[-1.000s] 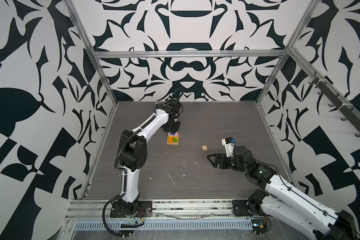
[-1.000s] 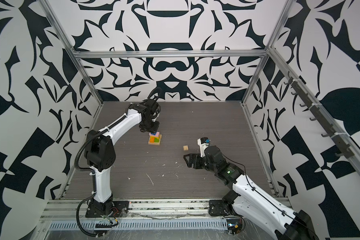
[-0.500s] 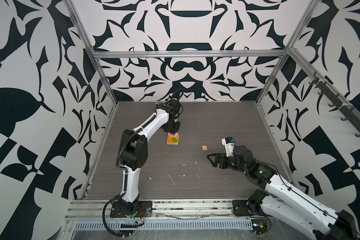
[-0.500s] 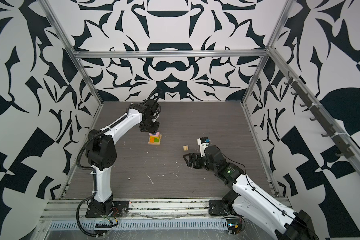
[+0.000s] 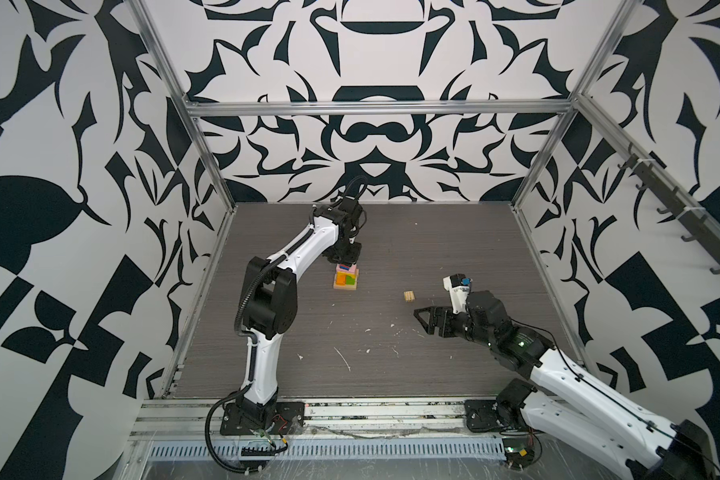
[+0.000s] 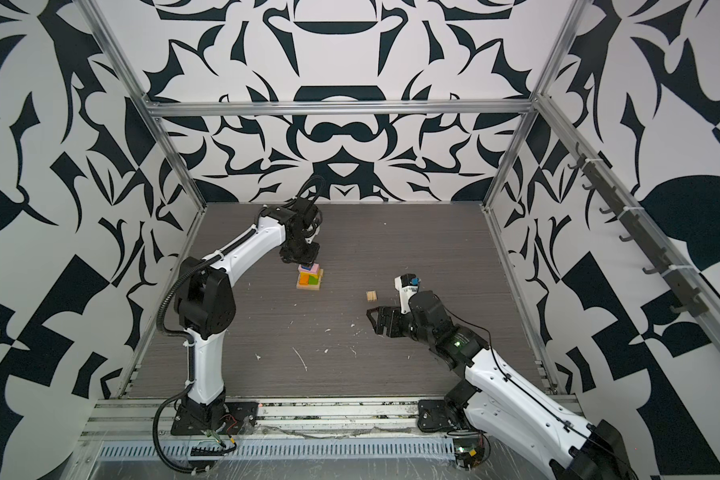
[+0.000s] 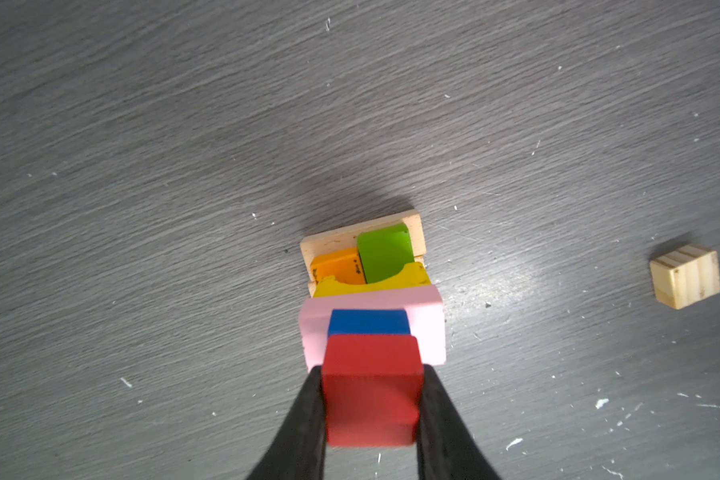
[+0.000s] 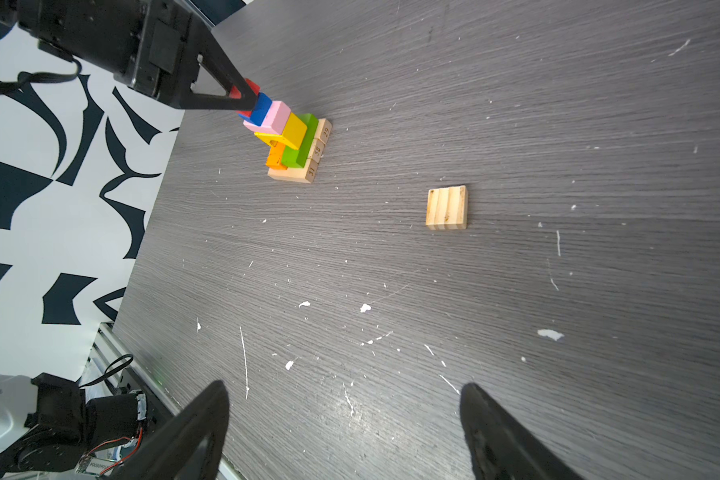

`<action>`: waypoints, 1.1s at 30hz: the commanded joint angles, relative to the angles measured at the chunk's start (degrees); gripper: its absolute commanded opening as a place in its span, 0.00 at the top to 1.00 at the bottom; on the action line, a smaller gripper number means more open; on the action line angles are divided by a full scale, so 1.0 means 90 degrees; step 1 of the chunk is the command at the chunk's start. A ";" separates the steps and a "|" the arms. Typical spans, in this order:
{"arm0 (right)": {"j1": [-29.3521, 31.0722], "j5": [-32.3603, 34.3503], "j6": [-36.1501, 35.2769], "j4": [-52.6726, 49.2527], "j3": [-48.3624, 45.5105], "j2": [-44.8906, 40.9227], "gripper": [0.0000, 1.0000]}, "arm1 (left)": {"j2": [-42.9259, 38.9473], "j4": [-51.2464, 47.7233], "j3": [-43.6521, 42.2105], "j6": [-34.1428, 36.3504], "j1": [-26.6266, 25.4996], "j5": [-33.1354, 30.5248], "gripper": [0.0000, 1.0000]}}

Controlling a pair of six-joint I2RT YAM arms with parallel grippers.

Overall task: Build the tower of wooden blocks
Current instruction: 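Lower the red cube onto the blue cube with the left gripper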

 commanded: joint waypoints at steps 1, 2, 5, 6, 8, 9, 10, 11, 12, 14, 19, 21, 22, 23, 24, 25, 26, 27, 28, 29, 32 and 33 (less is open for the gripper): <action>0.0036 0.0100 -0.0118 0.0069 0.0184 -0.0046 0.09 | 0.0093 -0.0300 0.0167 -0.0014 0.0031 0.0060 0.73; 0.0036 0.0104 -0.0120 0.0069 0.0184 -0.0046 0.09 | 0.0109 -0.0307 0.0170 -0.0015 0.0031 0.0064 0.73; 0.0033 0.0097 -0.0103 0.0070 0.0181 -0.0046 0.09 | 0.0134 -0.0334 0.0149 -0.0022 0.0026 0.0061 0.73; 0.0038 0.0097 -0.0104 0.0073 0.0175 -0.0055 0.09 | 0.0139 -0.0336 0.0138 -0.0027 0.0031 0.0061 0.73; 0.0041 0.0098 -0.0107 0.0067 0.0179 -0.0055 0.09 | 0.0139 -0.0339 0.0113 -0.0044 0.0028 0.0054 0.73; 0.0033 0.0104 -0.0106 0.0064 0.0176 -0.0046 0.09 | 0.0139 -0.0329 0.0100 -0.0043 0.0031 0.0050 0.73; 0.0038 0.0104 -0.0104 0.0069 0.0175 -0.0046 0.09 | 0.0134 -0.0327 0.0101 -0.0053 0.0030 0.0045 0.72; 0.0036 0.0096 -0.0104 0.0069 0.0180 -0.0046 0.09 | 0.0139 -0.0324 0.0090 -0.0060 0.0031 0.0045 0.72; 0.0034 0.0104 -0.0094 0.0064 0.0179 -0.0046 0.09 | 0.0139 -0.0327 0.0096 -0.0064 0.0030 0.0045 0.71; 0.0032 0.0094 -0.0097 0.0067 0.0178 -0.0050 0.09 | 0.0129 -0.0325 0.0099 -0.0079 0.0026 0.0045 0.70; 0.0038 0.0096 -0.0084 0.0067 0.0166 -0.0064 0.09 | 0.0110 -0.0335 0.0115 -0.0100 0.0031 0.0024 0.67; 0.0040 0.0090 -0.0084 0.0069 0.0165 -0.0065 0.09 | 0.0093 -0.0352 0.0115 -0.0117 0.0031 0.0010 0.67; 0.0036 0.0094 -0.0089 0.0066 0.0165 -0.0062 0.09 | 0.0090 -0.0353 0.0123 -0.0125 0.0031 0.0006 0.67; 0.0036 0.0093 -0.0088 0.0069 0.0164 -0.0062 0.10 | 0.0076 -0.0366 0.0123 -0.0138 0.0031 0.0006 0.67; 0.0035 0.0092 -0.0085 0.0069 0.0165 -0.0058 0.09 | 0.0070 -0.0366 0.0118 -0.0148 0.0031 0.0004 0.67; 0.0033 0.0093 -0.0090 0.0079 0.0166 -0.0056 0.09 | 0.0061 -0.0364 0.0118 -0.0153 0.0030 0.0007 0.67; 0.0034 0.0088 -0.0084 0.0073 0.0170 -0.0055 0.09 | 0.0061 -0.0369 0.0118 -0.0157 0.0031 0.0006 0.66; 0.0036 0.0090 -0.0084 0.0073 0.0156 -0.0055 0.09 | 0.0056 -0.0363 0.0108 -0.0168 0.0031 0.0006 0.66; 0.0041 0.0088 -0.0084 0.0086 0.0155 -0.0055 0.09 | 0.0061 -0.0378 0.0108 -0.0164 0.0031 0.0001 0.66; 0.0039 0.0090 -0.0089 0.0088 0.0155 -0.0055 0.09 | 0.0061 -0.0381 0.0112 -0.0170 0.0031 -0.0001 0.65; 0.0036 0.0087 -0.0086 0.0085 0.0148 -0.0062 0.09 | 0.0060 -0.0392 0.0108 -0.0171 0.0028 -0.0024 0.64; 0.0034 0.0079 -0.0076 0.0088 0.0148 -0.0062 0.09 | 0.0061 -0.0390 0.0108 -0.0174 0.0031 -0.0024 0.64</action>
